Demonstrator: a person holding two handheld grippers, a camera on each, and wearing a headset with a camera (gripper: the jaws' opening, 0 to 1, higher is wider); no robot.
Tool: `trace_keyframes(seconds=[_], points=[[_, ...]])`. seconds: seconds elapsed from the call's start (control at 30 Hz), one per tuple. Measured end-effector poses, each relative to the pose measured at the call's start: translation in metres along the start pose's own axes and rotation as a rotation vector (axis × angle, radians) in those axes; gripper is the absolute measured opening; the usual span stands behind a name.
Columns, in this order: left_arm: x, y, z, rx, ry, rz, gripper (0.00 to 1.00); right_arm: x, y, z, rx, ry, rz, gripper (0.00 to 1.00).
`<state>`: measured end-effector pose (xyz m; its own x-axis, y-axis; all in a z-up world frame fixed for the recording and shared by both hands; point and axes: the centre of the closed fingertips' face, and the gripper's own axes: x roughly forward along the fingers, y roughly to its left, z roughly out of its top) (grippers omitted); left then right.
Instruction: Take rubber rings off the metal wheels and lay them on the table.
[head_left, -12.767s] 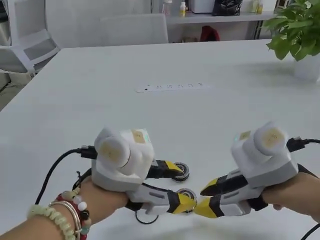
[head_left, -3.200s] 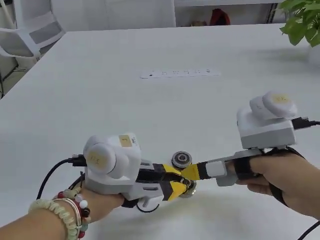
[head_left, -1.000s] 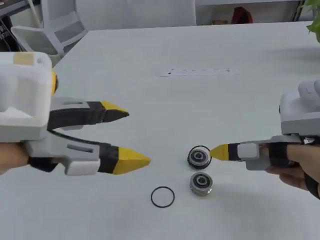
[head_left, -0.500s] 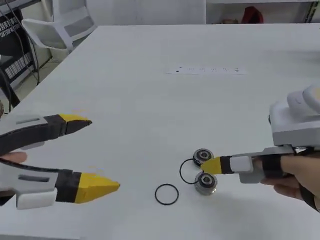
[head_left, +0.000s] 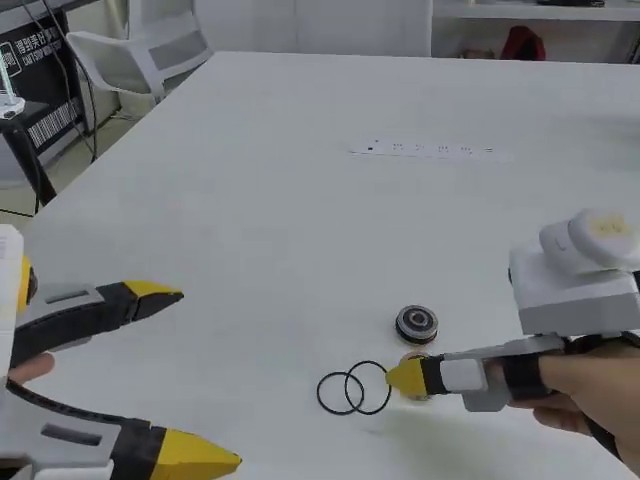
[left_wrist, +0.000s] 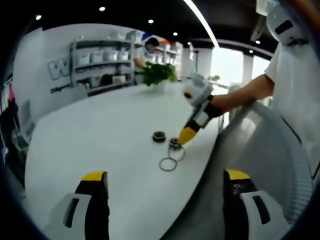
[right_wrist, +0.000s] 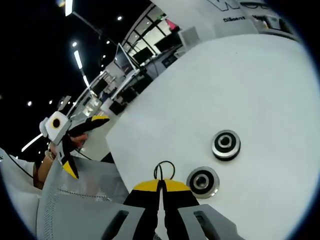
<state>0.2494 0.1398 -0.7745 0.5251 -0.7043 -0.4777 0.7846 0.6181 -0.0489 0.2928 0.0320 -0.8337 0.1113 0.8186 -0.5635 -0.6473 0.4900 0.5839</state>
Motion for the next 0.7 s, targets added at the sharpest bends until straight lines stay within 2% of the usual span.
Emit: trace_keyframes(seconds=[0.07,0.17,0.23,0.37,0.5,0.7], points=[[0.002,-0.004,-0.007,-0.004,0.027,-0.011,0.97,0.002,-0.001,-0.003,-0.028,0.012,-0.020,0.00],[0.001,-0.002,-0.005,-0.034,0.014,-0.019,0.96,0.004,-0.003,-0.004,-0.046,0.024,-0.022,0.00],[0.001,0.000,-0.005,-0.032,0.012,-0.009,0.97,0.006,-0.003,-0.006,-0.050,0.036,-0.025,0.00],[0.002,-0.002,-0.007,-0.044,0.019,-0.018,0.95,0.006,-0.012,-0.009,-0.077,0.050,-0.051,0.00],[0.002,-0.002,-0.009,-0.042,0.027,-0.017,0.95,0.006,-0.014,-0.010,-0.061,0.059,-0.051,0.00],[0.003,-0.003,-0.009,-0.043,0.028,-0.021,0.95,0.004,-0.021,-0.010,-0.075,0.061,-0.081,0.02]])
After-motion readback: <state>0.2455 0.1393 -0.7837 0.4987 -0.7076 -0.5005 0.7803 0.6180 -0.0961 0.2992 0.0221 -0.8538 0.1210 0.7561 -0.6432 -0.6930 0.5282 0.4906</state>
